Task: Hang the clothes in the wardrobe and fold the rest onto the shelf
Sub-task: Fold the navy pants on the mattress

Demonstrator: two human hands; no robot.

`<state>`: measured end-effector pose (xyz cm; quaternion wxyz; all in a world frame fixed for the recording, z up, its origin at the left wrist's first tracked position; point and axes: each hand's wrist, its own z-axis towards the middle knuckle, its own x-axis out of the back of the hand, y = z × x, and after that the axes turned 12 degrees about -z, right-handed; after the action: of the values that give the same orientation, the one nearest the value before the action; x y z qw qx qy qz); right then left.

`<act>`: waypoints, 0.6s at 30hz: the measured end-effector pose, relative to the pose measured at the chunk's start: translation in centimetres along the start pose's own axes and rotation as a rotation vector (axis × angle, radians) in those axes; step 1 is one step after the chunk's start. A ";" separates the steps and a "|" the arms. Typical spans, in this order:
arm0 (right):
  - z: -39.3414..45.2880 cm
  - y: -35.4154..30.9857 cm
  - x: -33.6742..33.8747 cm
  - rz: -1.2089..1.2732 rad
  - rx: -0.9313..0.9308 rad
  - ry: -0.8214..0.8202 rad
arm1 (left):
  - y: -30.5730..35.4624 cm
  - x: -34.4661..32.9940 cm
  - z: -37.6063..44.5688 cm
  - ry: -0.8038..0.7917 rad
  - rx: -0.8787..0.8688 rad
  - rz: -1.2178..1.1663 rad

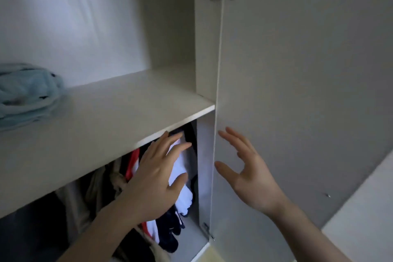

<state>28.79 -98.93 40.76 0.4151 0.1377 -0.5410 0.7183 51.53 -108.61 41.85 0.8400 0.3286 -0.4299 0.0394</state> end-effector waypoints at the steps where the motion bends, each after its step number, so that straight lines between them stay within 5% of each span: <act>1: -1.8 0.9 1.0 -0.027 -0.049 0.015 | 0.8 -1.3 0.3 -0.032 -0.024 -0.038; 10: -19.3 5.3 6.3 -0.140 -0.619 0.335 | 8.3 -15.6 3.1 -0.454 -0.273 -0.282; 18: -37.2 2.4 9.3 -0.262 -1.020 0.617 | 19.9 -24.6 -1.2 -0.774 -0.520 -0.380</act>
<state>30.63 -61.83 31.17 0.6512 -0.2277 -0.6501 0.3185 30.04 -87.03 33.22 0.6653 0.1714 -0.6381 -0.3476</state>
